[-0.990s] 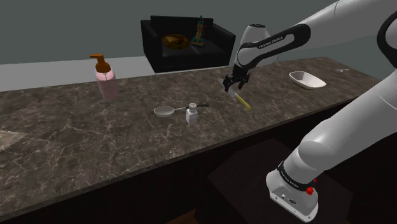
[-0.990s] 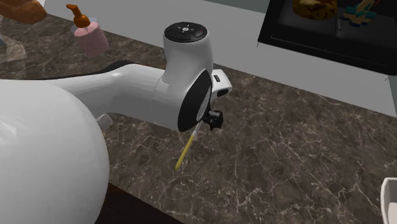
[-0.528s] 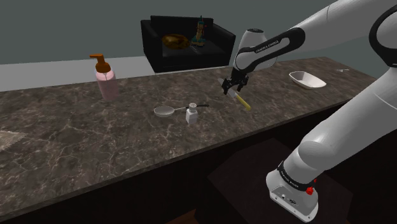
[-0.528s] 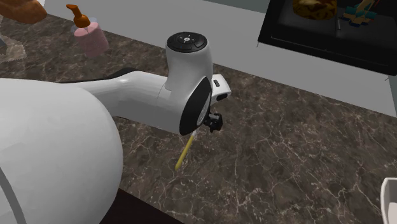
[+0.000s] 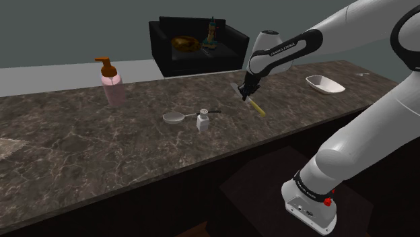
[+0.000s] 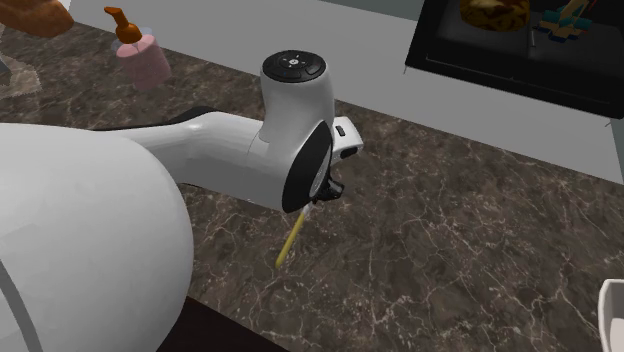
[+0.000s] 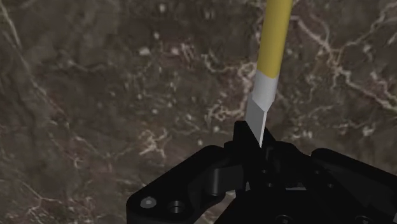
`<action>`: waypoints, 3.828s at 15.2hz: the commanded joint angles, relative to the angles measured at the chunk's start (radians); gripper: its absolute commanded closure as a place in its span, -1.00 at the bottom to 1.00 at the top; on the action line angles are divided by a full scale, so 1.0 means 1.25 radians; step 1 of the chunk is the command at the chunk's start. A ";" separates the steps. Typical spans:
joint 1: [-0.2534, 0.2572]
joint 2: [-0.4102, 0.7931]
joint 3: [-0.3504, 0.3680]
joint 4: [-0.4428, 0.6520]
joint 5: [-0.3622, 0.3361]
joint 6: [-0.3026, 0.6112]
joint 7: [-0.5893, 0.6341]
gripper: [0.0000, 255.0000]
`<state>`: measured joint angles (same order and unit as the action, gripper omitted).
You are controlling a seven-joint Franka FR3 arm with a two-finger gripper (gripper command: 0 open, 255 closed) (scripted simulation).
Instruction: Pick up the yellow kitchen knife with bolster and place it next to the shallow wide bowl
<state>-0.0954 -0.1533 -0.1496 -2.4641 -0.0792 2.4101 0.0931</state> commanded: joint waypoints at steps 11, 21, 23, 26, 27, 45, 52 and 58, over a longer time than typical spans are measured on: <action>0.000 -0.040 0.003 0.031 -0.002 -0.070 0.001 1.00; 0.000 -0.090 0.007 0.095 -0.003 -0.185 0.000 1.00; 0.001 -0.098 0.008 0.110 -0.003 -0.207 0.000 1.00; 0.001 -0.108 0.010 0.133 -0.003 -0.241 -0.001 1.00; 0.001 -0.111 0.010 0.142 -0.002 -0.252 -0.001 1.00; -0.112 0.030 -0.201 0.315 0.031 -0.275 -0.345 1.00; -0.170 0.163 -0.276 0.459 0.109 -0.300 -0.509 1.00; -0.191 0.211 -0.288 0.469 0.140 -0.271 -0.554 1.00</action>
<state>-0.3341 0.1102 -0.5090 -1.8670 0.0951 2.0603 -0.5970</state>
